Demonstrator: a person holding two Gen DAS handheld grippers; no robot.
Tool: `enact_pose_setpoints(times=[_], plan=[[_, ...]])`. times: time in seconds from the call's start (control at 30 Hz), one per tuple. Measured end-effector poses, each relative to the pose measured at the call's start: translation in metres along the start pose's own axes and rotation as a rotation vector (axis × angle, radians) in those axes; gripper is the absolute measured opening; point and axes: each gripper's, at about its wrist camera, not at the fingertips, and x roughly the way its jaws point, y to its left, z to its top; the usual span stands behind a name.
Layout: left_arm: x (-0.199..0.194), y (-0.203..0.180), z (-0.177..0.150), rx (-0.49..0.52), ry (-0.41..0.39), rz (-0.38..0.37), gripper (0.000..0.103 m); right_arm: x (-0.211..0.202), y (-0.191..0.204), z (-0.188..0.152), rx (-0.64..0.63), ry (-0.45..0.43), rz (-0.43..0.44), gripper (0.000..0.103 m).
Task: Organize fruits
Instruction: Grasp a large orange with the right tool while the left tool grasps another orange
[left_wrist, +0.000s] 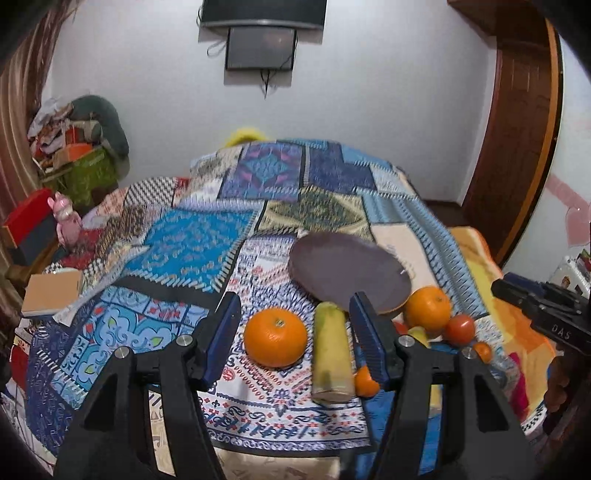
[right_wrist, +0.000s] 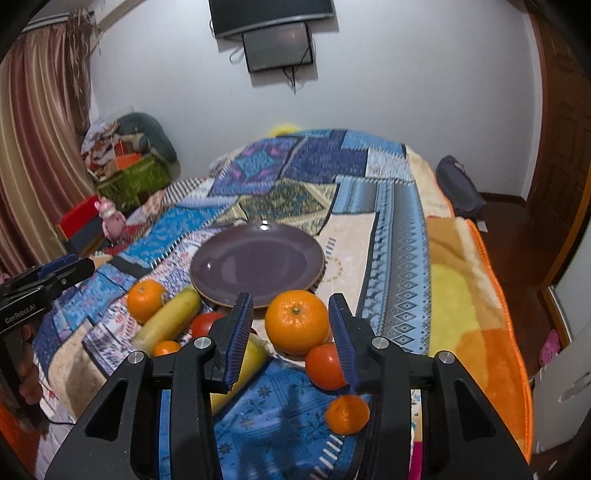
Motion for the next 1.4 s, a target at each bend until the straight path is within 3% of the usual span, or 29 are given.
enact_pose_setpoints(times=[0.17, 0.37, 0.6, 0.8, 1.1, 1.23, 1.27, 1.4], plan=[[0.033, 0.010, -0.007, -0.006, 0.087, -0.003, 0.061, 0.027, -0.006, 0.003, 0.004, 0.064, 0.015, 0.040], [0.063, 0.016, -0.013, -0.014, 0.166, -0.064, 0.063, 0.055, -0.011, -0.002, 0.005, 0.151, 0.019, 0.040], [0.085, 0.016, -0.017, -0.011, 0.212, -0.042, 0.074, 0.070, -0.013, -0.005, 0.010, 0.184, 0.027, 0.060], [0.106, 0.017, -0.021, -0.011, 0.266, -0.018, 0.074, 0.088, -0.013, -0.006, 0.008, 0.235, 0.027, 0.062], [0.122, 0.027, -0.022, -0.063, 0.321, -0.032, 0.074, 0.101, -0.011, -0.008, -0.015, 0.261, 0.015, 0.070], [0.124, 0.030, -0.023, -0.081, 0.325, -0.051, 0.072, 0.105, -0.008, -0.008, -0.026, 0.269, 0.009, 0.070], [0.124, 0.029, -0.024, -0.080, 0.324, -0.064, 0.067, 0.106, -0.009, -0.008, -0.023, 0.273, 0.012, 0.069], [0.123, 0.024, -0.023, -0.056, 0.315, -0.048, 0.067, 0.107, -0.009, -0.008, -0.026, 0.276, 0.009, 0.068]])
